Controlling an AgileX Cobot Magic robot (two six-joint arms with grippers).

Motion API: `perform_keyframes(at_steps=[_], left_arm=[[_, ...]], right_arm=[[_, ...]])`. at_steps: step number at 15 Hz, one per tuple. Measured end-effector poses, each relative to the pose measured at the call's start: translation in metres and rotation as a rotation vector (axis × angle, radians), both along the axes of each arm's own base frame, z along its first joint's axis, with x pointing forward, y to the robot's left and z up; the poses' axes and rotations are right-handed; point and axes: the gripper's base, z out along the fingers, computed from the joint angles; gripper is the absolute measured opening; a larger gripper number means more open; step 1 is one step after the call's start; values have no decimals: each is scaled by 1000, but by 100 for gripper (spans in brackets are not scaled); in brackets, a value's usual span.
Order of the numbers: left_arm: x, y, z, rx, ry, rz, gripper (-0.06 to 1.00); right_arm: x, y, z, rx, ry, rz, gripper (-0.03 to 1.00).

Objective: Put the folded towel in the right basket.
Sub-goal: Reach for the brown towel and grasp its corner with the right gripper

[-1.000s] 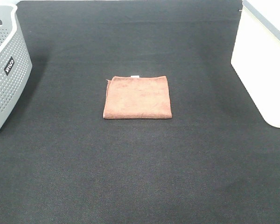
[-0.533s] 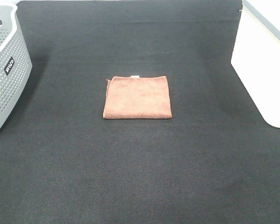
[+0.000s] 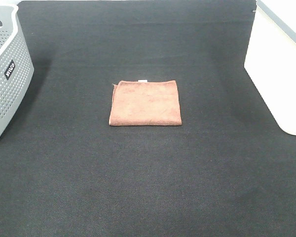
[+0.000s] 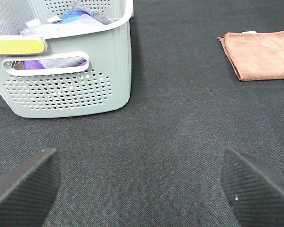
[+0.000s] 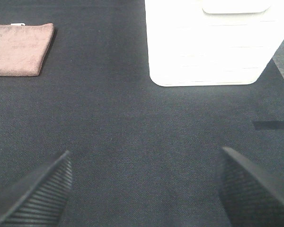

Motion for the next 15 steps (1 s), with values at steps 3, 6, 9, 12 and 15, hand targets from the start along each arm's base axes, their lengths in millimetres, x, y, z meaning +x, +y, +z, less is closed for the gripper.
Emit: perform_keyframes(at_steps=[3,6,9,12,15], left_arm=[[0,0,0,0,0,0,88],[0,0,0,0,0,0,88],[0,0,0,0,0,0,88],[0,0,0,0,0,0,88],[0,0,0,0,0,0,88]], right_arm=[[0,0,0,0,0,0,78],[0,0,0,0,0,0,78],[0,0,0,0,0,0,78],[0,0,0,0,0,0,78],[0,0,0,0,0,0,77]])
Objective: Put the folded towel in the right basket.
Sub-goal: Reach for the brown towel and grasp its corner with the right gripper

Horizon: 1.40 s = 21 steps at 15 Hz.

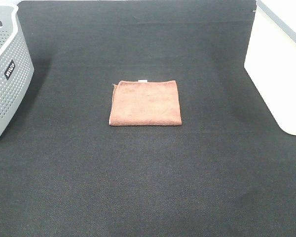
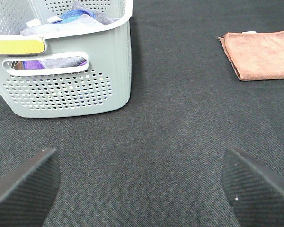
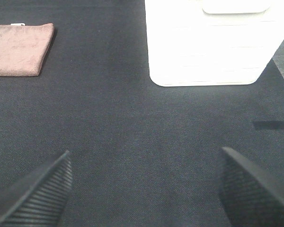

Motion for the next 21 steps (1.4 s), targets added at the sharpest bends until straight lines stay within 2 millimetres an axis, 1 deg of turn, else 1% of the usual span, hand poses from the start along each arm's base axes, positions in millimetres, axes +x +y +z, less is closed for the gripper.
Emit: perform_keyframes(at_steps=[2,4,5,7,9,10,12,13,15,17,19,20,21], left_arm=[[0,0,0,0,0,0,88],[0,0,0,0,0,0,88],[0,0,0,0,0,0,88],[0,0,0,0,0,0,88],[0,0,0,0,0,0,88],[0,0,0,0,0,0,88],[0,0,0,0,0,0,88],[0,0,0,0,0,0,88],[0,0,0,0,0,0,88],[0,0,0,0,0,0,88],[0,0,0,0,0,0,88],[0,0,0,0,0,0,88],[0,0,0,0,0,0,88]], right_arm=[[6,0,5,-1,8,1,76],[22,1,18,-2,10,5,76],[22,1,18,-2,10,5,76],[52,5,39,30,39,26,76],[80,8,57,68,77,40,76],[97,10,62,84,122,44,76],[133,12,69,100,209,45,76],[159,14,73,97,258,57,76],[192,17,79,96,304,90,76],[221,22,84,113,326,131,76],[250,34,85,111,352,197,76],[262,44,84,107,366,235,76],[280,67,81,99,391,307,76]])
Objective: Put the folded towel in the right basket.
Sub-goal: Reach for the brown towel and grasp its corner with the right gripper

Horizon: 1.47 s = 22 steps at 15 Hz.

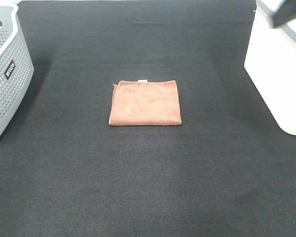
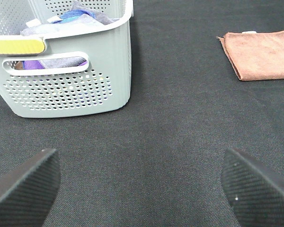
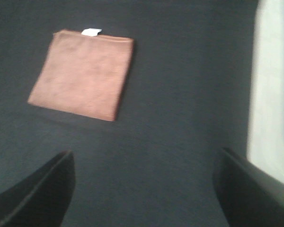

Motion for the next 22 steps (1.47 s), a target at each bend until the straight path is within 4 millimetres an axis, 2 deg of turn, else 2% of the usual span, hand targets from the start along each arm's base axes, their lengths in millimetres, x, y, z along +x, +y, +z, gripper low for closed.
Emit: perform_keyframes(at_steps=[3,4,5,8,9,15,16,19,22], left_arm=[[0,0,0,0,0,0,88],[0,0,0,0,0,0,88],[0,0,0,0,0,0,88],[0,0,0,0,0,0,88],[0,0,0,0,0,0,88],[0,0,0,0,0,0,88],[0,0,0,0,0,0,88],[0,0,0,0,0,0,88],[0,0,0,0,0,0,88]], right_arm=[[36,40,-20,48,84,86,76],[36,40,-20,48,84,86,76],[47,49,-28,86,118,91,76],[81,67,-63,183,236,75,76],[95,72,-80,191,287,72,76],[147,90,-156,178,447,85,76],[147,90,-156,178,447,85,76],[167,97,-193,174,513,92,76],[183,103,-212,178,544,122,76]])
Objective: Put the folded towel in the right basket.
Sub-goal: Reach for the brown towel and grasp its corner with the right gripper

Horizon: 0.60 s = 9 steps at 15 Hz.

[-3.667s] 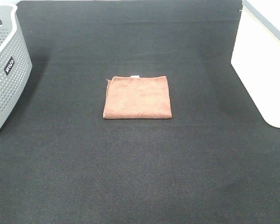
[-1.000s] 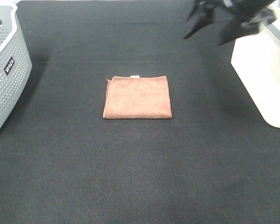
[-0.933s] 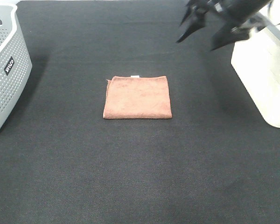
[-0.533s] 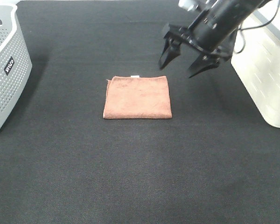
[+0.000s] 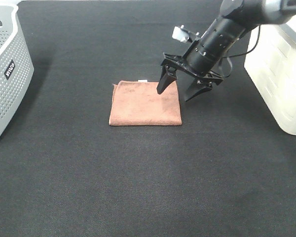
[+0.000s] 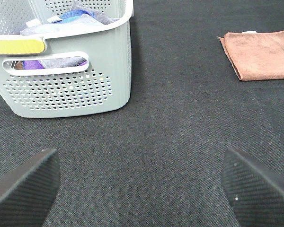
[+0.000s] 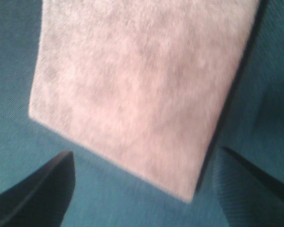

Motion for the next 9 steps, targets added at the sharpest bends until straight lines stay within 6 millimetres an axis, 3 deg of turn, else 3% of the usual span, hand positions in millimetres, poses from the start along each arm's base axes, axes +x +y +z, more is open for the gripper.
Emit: perform_keyframes(at_steps=[5,9], left_arm=[[0,0,0,0,0,0,88],[0,0,0,0,0,0,88]], right_arm=[[22,-24,-10,19,-10,-32,76],[23,-23,-24,14,0,-25,76]])
